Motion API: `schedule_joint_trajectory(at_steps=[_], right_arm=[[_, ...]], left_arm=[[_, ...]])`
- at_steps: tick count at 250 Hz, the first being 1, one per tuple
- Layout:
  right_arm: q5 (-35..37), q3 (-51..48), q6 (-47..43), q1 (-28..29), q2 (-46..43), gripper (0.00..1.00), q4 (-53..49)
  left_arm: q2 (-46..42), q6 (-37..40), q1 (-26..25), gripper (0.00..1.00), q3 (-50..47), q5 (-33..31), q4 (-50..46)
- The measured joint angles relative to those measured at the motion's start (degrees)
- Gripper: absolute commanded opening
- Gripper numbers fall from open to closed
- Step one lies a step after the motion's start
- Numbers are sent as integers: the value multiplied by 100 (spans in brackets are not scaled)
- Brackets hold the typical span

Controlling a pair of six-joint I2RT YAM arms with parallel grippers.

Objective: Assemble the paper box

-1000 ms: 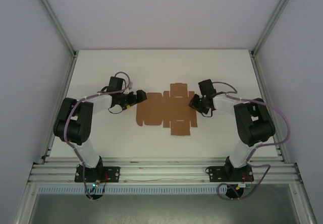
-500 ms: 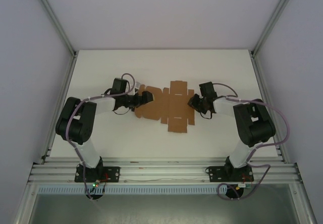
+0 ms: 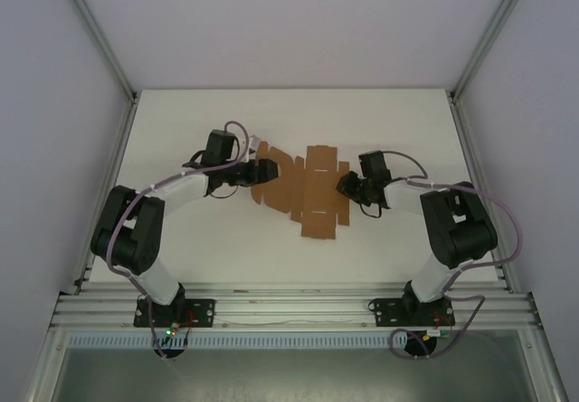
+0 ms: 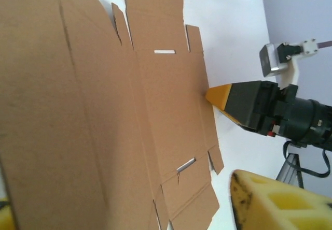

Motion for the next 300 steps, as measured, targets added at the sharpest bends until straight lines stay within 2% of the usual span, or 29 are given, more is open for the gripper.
schedule_joint_trajectory(at_steps=[38,69,92,116,137,187,235,277,300], right_arm=[[-66,-26,-74,0,-59,34,-9],[-68,-26,-203,0,-236,45,-299],[-66,-26,-352,-17,-564,60,-686],[-74,-24,-549,-136,-1161,77,-1058],[-166,-22,-627,-376,-1860,100,-1270],[-1172,-26,-916,-1145,-3191,100,-1298],[-2439,-33,-1016,-1495,-3615,98,-1143],[-3145,-66,-874,-1626,-3646,86,-767],[-3425,-74,-743,-1633,-3648,69,-531]], left_arm=[[136,219,-39,20,129,-229,-212],[127,282,-39,5,225,-387,-348],[2,304,-46,0,227,-431,-356],[-361,221,-46,0,197,-428,-236],[-872,2,-44,0,70,-352,107],[-1980,-654,-44,0,-162,35,1187],[-2531,-1351,-44,0,-326,546,2140],[-2892,-1757,-46,0,-599,763,2518],[-3064,-1849,-44,0,-671,776,2542]])
